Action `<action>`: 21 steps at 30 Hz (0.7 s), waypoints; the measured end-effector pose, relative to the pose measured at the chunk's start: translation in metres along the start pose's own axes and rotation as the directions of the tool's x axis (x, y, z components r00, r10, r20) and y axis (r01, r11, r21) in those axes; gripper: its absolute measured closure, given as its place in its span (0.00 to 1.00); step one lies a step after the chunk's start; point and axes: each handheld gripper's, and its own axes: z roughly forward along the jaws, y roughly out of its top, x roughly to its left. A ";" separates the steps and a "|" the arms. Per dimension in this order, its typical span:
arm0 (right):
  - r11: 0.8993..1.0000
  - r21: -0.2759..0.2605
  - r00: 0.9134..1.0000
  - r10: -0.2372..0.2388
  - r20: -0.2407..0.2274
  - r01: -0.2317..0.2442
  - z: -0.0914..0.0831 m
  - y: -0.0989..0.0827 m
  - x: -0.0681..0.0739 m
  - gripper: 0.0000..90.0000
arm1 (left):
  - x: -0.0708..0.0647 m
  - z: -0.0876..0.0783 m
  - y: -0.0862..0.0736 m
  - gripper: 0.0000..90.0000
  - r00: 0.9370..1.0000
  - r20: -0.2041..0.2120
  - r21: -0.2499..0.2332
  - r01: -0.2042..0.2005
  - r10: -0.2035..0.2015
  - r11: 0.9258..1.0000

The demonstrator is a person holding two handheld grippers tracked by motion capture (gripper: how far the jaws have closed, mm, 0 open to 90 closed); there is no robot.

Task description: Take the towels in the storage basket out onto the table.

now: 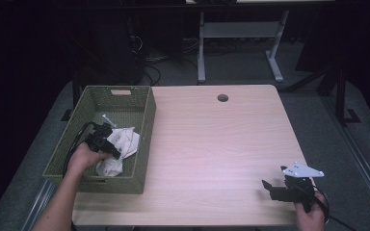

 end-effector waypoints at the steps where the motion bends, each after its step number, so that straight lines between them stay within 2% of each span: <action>1: 1.000 0.000 1.000 0.003 0.000 -0.003 0.000 0.000 0.000 0.16 | 0.001 0.000 -0.001 0.73 1.000 0.003 -0.004 0.007 -0.007 1.000; 7: 1.000 0.004 1.000 0.001 0.006 -0.001 0.000 0.000 0.000 0.16 | 0.002 -0.003 -0.001 0.79 1.000 0.015 0.001 0.000 0.000 1.000; 11: 1.000 0.004 1.000 0.005 0.010 -0.005 0.001 0.000 0.000 0.16 | 0.001 -0.006 0.000 0.80 1.000 -0.004 0.006 -0.006 0.006 1.000; 13: 1.000 0.004 1.000 0.004 0.010 -0.004 0.001 0.000 0.000 0.16 | 0.000 -0.007 -0.001 0.80 1.000 -0.014 0.000 -0.005 0.005 1.000; 21: 1.000 -0.002 1.000 0.009 0.011 -0.009 0.001 -0.001 -0.001 0.16 | 0.004 -0.012 -0.004 0.81 1.000 0.002 -0.031 0.006 -0.006 1.000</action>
